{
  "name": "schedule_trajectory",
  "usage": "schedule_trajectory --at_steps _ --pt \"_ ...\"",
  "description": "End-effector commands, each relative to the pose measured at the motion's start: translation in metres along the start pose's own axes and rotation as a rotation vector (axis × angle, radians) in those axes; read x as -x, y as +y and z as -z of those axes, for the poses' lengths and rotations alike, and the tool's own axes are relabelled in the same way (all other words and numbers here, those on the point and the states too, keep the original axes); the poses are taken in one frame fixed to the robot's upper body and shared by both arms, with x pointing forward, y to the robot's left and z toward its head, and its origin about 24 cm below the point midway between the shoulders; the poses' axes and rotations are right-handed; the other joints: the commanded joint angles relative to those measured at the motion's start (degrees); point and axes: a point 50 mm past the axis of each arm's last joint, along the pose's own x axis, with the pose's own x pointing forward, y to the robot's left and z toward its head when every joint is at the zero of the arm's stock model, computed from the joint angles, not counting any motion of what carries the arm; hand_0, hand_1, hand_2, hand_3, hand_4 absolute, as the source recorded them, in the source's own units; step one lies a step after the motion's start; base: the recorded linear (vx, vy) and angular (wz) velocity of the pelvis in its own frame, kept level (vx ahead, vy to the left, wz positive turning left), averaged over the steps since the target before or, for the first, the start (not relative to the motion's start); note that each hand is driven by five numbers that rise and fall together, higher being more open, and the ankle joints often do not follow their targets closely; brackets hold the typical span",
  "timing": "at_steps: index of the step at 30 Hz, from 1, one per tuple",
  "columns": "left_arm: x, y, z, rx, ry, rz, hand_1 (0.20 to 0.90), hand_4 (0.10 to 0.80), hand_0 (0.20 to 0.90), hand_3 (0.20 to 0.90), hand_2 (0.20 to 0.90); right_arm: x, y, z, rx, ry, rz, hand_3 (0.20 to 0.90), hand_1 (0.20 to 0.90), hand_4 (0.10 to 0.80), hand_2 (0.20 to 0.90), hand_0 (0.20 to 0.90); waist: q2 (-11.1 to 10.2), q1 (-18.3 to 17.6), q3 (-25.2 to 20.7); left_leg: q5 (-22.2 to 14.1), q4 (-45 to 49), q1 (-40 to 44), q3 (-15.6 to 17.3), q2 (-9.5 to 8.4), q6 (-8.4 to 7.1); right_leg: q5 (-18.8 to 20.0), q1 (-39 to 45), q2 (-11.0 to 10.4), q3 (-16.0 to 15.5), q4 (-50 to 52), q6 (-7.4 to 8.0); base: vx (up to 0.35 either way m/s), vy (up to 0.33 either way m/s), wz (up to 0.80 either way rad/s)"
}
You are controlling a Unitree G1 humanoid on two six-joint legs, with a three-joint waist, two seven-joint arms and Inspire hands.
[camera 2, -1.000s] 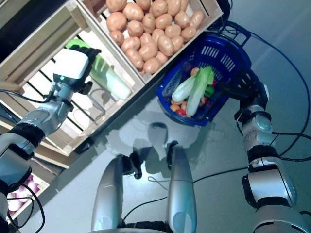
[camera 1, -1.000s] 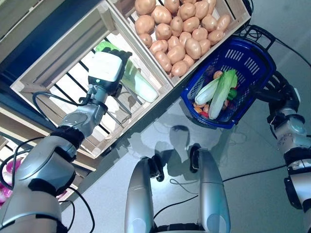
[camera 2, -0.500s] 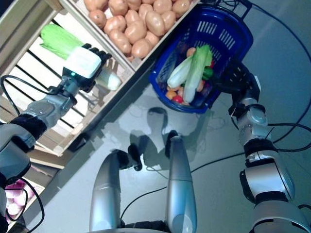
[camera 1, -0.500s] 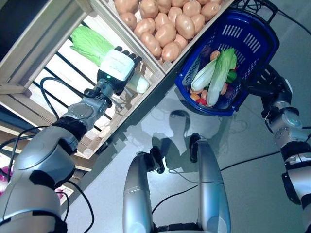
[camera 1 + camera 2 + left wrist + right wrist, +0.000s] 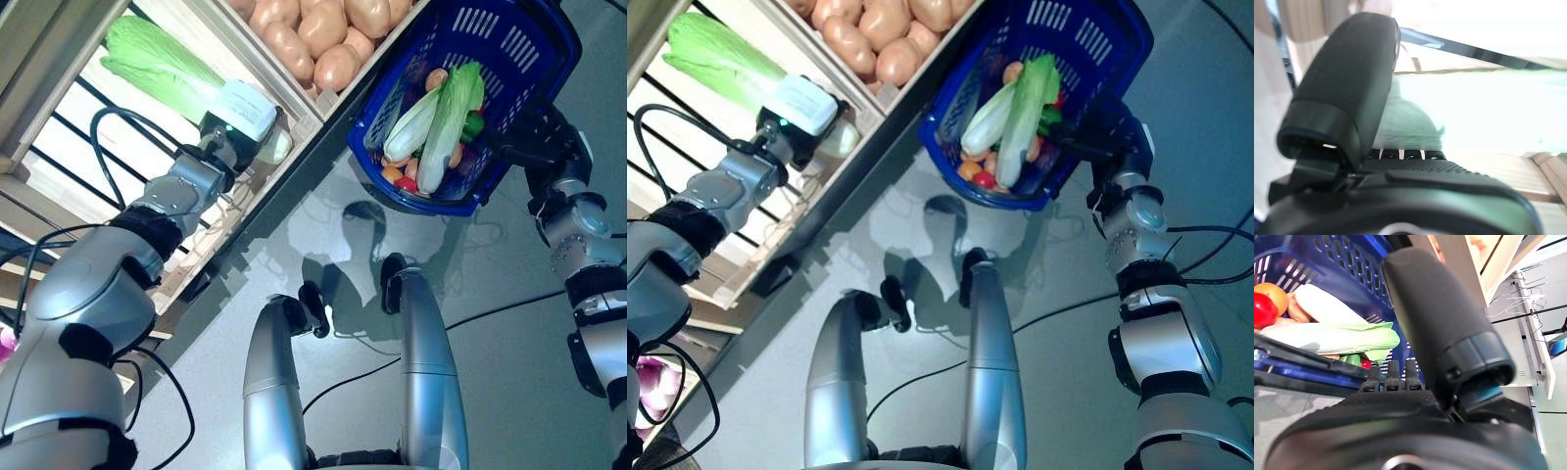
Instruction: Put vegetables into the basket
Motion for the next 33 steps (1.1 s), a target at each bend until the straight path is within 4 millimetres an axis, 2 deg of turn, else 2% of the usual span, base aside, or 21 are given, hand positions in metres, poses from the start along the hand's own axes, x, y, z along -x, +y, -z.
schedule_trajectory --at_steps 1,3,4,5,13,21,26,28,29,31,32,33 --pt "0.001 0.014 0.051 0.012 0.236 0.046 0.9 0.8 0.9 0.9 0.9 -0.011 0.022 -0.06 -0.057 -0.256 -0.09 0.9 0.9 0.8 0.9 0.9 -0.56 -0.61 -0.26 -1.91 2.07 -0.55 -2.62 0.23 -4.12 4.43 4.99 -1.86 -0.06 -4.48 2.58 -0.036 -0.003 0.01" --pt "0.003 0.011 0.055 0.021 0.267 0.071 0.9 0.8 0.9 0.9 0.9 -0.011 0.023 -0.061 -0.07 -0.269 -0.094 0.9 0.9 0.8 0.9 0.9 -0.76 -0.57 -0.26 -2.13 2.65 -0.97 -2.88 0.23 -4.04 4.34 4.76 -1.69 -0.07 -4.18 2.5 -0.019 -0.002 0.0" --pt "0.004 0.009 0.057 0.019 0.287 0.084 0.42 0.48 0.42 0.42 0.42 -0.011 0.023 -0.062 -0.076 -0.275 -0.096 0.9 0.9 0.8 0.9 0.9 -0.83 -0.54 -0.26 -2.17 2.76 -0.99 -3.01 0.2 -4.07 4.29 4.84 -1.61 -0.07 -4.12 2.5 0.0 0.0 0.0" --pt "0.006 0.005 0.061 0.019 0.314 0.112 0.3 0.4 0.3 0.3 0.3 -0.01 0.024 -0.064 -0.082 -0.284 -0.098 0.9 0.9 0.8 0.9 0.9 -0.94 -0.47 -0.26 -2.14 2.69 -0.87 -3.17 0.15 -4.15 4.13 5.07 -1.51 -0.16 -4.09 2.5 0.0 0.0 0.0" --pt "0.012 -0.001 0.072 -0.011 0.323 0.071 0.3 0.4 0.3 0.3 0.3 -0.009 0.025 -0.066 -0.106 -0.313 -0.109 0.9 0.9 0.8 0.9 0.9 -1.23 -0.18 -0.26 -1.86 1.05 2.48 -3.03 0.41 -4.51 3.53 8.65 -1.1 -0.55 -5.12 2.5 0.0 0.0 0.0" --pt "0.018 -0.002 0.076 -0.027 0.283 0.037 0.3 0.4 0.3 0.3 0.3 -0.005 0.036 -0.055 -0.11 -0.291 -0.198 0.9 0.9 0.8 0.9 0.9 -2.19 0.21 -0.26 -0.94 -3.84 11.09 -2.44 1.04 -5.19 2.73 17.18 -1.1 -1.52 -8.31 2.41 0.021 -0.014 0.0" --pt "0.021 -0.007 0.074 0.035 0.226 -0.019 0.3 0.4 0.3 0.3 0.3 -0.001 0.039 -0.038 -0.121 -0.231 -0.225 0.9 0.9 0.8 0.9 0.9 -2.86 0.37 -0.26 0.3 -7.49 17.66 -2.58 1.39 -5.68 2.53 23.56 -1.41 -2.01 -10.49 2.33 0.065 -0.015 0.05" --pt "0.023 -0.01 0.072 0.124 0.217 -0.038 0.3 0.4 0.3 0.3 0.3 0.002 0.04 -0.026 -0.118 -0.193 -0.238 0.9 0.9 0.8 0.9 0.9 -3.1 0.66 -0.86 1.44 -10.37 21.39 -2.62 1.32 -5.82 2.65 27.15 -1.56 -2.41 -12.32 2.35 0.122 -0.006 0.09" --pt "0.026 -0.016 0.069 0.245 0.221 -0.062 0.3 0.4 0.3 0.3 0.3 0.006 0.041 -0.014 -0.118 -0.151 -0.241 0.9 0.9 0.8 0.9 0.9 -3.25 0.94 -2.46 2.62 -12.98 23.84 -2.66 1.16 -5.97 2.79 29.49 -1.72 -2.75 -14.03 2.31 0.135 0.001 0.12" --pt "0.029 -0.024 0.063 0.37 0.217 -0.091 0.3 0.4 0.3 0.3 0.3 0.01 0.043 0.0 -0.12 -0.107 -0.245 0.9 0.9 0.8 0.9 0.9 -3.48 1.19 -4.12 3.84 -15.84 26.3 -2.72 0.96 -6.01 3.25 31.96 -1.93 -3.04 -16.17 2.21 0.109 -0.009 0.09" --pt "0.032 -0.029 0.061 0.421 0.216 -0.092 0.3 0.4 0.3 0.3 0.3 0.013 0.044 0.008 -0.125 -0.086 -0.247 0.9 0.9 0.8 0.9 0.9 -3.67 1.37 -5.07 6.08 -17.89 27.02 -2.45 0.98 -5.59 4.93 32.87 -2.03 -3.42 -18.12 1.67 0.075 -0.024 0.07" --pt "0.034 -0.034 0.057 0.485 0.209 -0.1 0.3 0.4 0.3 0.3 0.3 0.016 0.045 0.018 -0.131 -0.059 -0.25 0.9 0.9 0.8 0.9 0.9 -3.87 1.58 -6.09 6.82 -19.96 28.6 -2.6 0.76 -5.57 5.24 34.57 -1.99 -3.57 -19.73 1.63 0.097 -0.04 0.07"
